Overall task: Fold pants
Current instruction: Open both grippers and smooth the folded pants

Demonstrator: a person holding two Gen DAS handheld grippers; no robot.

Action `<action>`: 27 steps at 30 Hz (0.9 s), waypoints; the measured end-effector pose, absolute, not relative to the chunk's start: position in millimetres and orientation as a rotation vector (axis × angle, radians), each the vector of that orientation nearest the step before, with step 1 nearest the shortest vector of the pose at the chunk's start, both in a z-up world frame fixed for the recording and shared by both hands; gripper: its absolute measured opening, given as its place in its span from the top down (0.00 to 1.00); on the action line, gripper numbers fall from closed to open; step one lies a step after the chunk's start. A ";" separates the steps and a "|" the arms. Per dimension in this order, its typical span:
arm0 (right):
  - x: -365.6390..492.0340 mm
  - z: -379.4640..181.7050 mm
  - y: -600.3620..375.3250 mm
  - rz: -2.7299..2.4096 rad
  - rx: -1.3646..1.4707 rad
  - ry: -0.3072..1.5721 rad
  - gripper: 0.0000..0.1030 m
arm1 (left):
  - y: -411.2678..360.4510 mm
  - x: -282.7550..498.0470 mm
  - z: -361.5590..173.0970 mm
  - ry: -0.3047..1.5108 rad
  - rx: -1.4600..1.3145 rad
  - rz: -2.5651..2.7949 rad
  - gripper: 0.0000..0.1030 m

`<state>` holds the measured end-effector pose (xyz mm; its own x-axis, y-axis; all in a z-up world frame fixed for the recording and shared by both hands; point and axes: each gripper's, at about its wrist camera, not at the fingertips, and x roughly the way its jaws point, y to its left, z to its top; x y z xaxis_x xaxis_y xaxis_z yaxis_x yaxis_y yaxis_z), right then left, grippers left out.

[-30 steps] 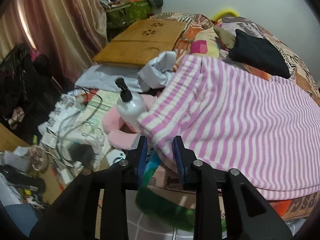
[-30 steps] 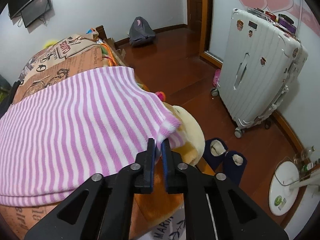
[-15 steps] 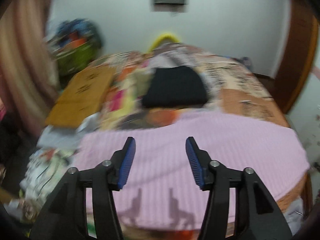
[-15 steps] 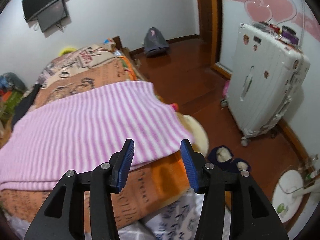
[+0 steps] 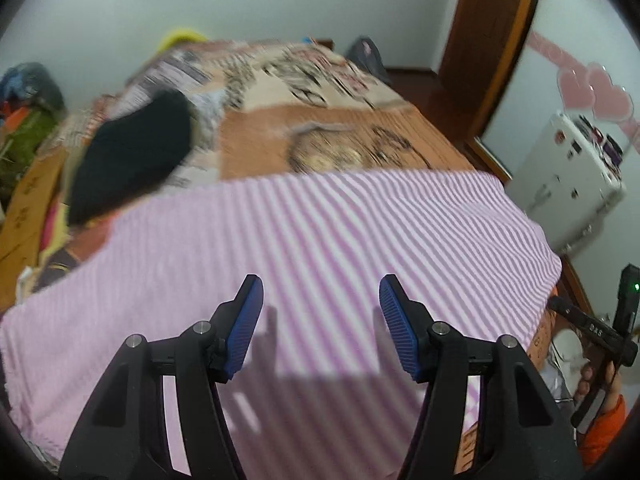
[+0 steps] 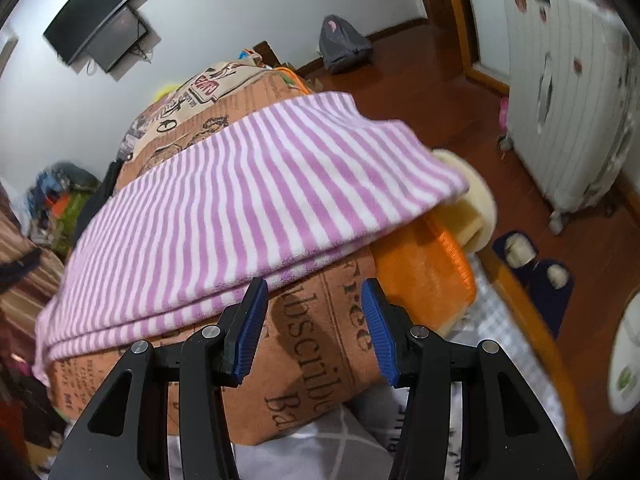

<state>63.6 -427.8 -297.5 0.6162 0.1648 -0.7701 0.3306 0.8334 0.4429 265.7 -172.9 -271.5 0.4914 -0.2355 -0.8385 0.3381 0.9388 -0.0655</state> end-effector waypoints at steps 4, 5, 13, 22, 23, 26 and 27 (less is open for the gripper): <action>67.5 -302.2 -435.6 -0.105 0.602 0.919 0.56 | -198.8 267.9 -296.6 1.051 0.150 -0.351 0.41; 69.0 -302.2 -438.0 -0.107 0.605 0.913 0.56 | -203.8 268.2 -301.7 1.055 0.162 -0.346 0.41; 84.1 -307.0 -453.8 -0.100 0.690 0.868 0.56 | -218.7 271.4 -307.5 1.028 0.193 -0.327 0.31; 72.3 -303.0 -463.6 -0.094 0.732 0.829 0.55 | -224.7 277.0 -310.4 1.016 0.204 -0.312 0.27; 66.7 -302.8 -465.1 -0.100 0.737 0.825 0.55 | -225.5 276.4 -310.9 1.013 0.207 -0.309 0.27; 58.9 -302.7 -470.9 -0.112 0.772 0.812 0.54 | -228.5 274.0 -312.1 1.002 0.224 -0.299 0.26; 59.1 -302.6 -472.8 -0.116 0.784 0.804 0.54 | -229.3 273.3 -312.3 1.001 0.226 -0.296 0.26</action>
